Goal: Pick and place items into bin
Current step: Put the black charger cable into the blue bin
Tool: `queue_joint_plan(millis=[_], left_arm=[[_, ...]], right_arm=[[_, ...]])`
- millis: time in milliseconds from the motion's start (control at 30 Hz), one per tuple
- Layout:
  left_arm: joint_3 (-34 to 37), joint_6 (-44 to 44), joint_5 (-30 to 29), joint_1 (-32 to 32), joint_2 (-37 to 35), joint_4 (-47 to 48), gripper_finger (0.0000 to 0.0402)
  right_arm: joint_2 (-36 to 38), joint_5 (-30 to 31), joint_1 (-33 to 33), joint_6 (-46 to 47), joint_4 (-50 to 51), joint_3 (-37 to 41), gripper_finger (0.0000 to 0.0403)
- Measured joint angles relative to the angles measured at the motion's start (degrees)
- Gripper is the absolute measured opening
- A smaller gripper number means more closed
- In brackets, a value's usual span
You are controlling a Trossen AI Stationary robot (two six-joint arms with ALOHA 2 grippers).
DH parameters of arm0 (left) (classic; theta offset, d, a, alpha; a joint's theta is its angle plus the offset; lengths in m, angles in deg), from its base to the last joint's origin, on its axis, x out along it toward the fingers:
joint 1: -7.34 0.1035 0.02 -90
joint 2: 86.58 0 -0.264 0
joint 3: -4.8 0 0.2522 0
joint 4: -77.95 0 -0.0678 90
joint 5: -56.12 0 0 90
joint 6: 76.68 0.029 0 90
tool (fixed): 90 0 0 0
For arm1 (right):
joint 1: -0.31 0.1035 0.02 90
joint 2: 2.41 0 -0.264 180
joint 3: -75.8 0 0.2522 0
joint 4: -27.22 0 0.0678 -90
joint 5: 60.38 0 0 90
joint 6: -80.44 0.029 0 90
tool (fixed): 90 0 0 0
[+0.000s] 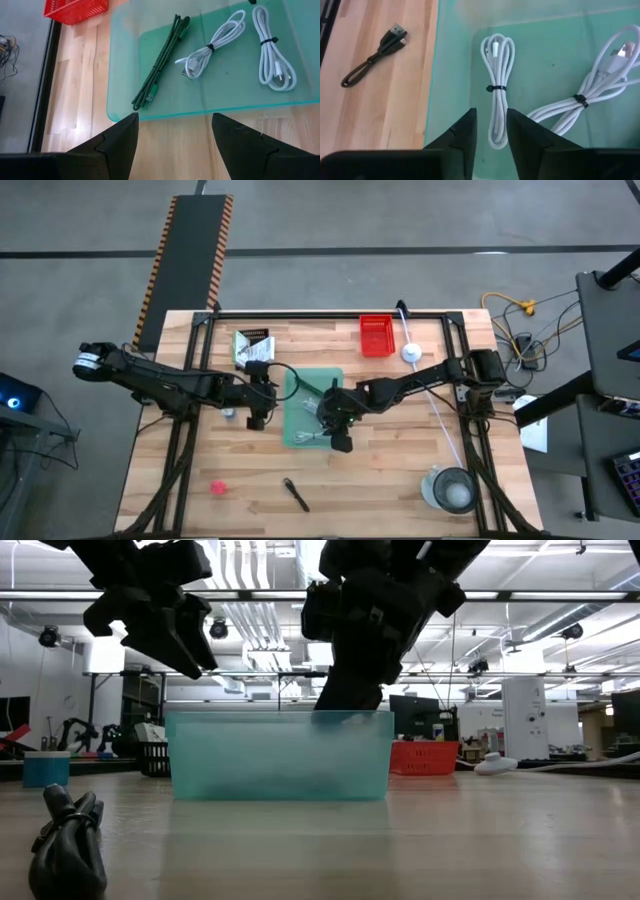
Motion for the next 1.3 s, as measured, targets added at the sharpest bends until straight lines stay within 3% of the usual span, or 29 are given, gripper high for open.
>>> queue_joint_plan(millis=[233, 400, 667, 800, 1067, 1300], left_arm=[[0.00, -0.16, 1.51, 0.00, 0.12, 0.00, 0.0235], [0.00, -4.00, 1.78, -0.04, 0.12, 0.06, 0.0235], [0.00, -7.20, 3.27, -0.09, 0.32, 0.50, 0.0235], [0.00, -7.39, 3.79, -0.09, 0.39, 0.30, 0.0235], [0.00, -5.98, 12.46, -0.11, 4.48, -3.26, 0.0235], [-0.78, -2.64, 12.52, -0.09, 9.17, -11.72, 0.0235]], right_arm=[[2.61, 3.54, -0.66, -7.18, -0.90, 1.10, 0.0109], [7.36, 4.98, -0.64, -11.25, -8.62, 6.05, 0.0094], [21.27, 7.04, -0.95, -14.16, -31.97, 26.37, 0.0066], [29.56, 14.66, -0.86, -17.96, -40.16, 35.82, 0.0057], [40.62, 14.52, -0.78, -23.70, -67.43, 54.58, 0.0048], [49.84, 15.28, -0.88, -27.21, -71.68, 61.28, 0.0047]])
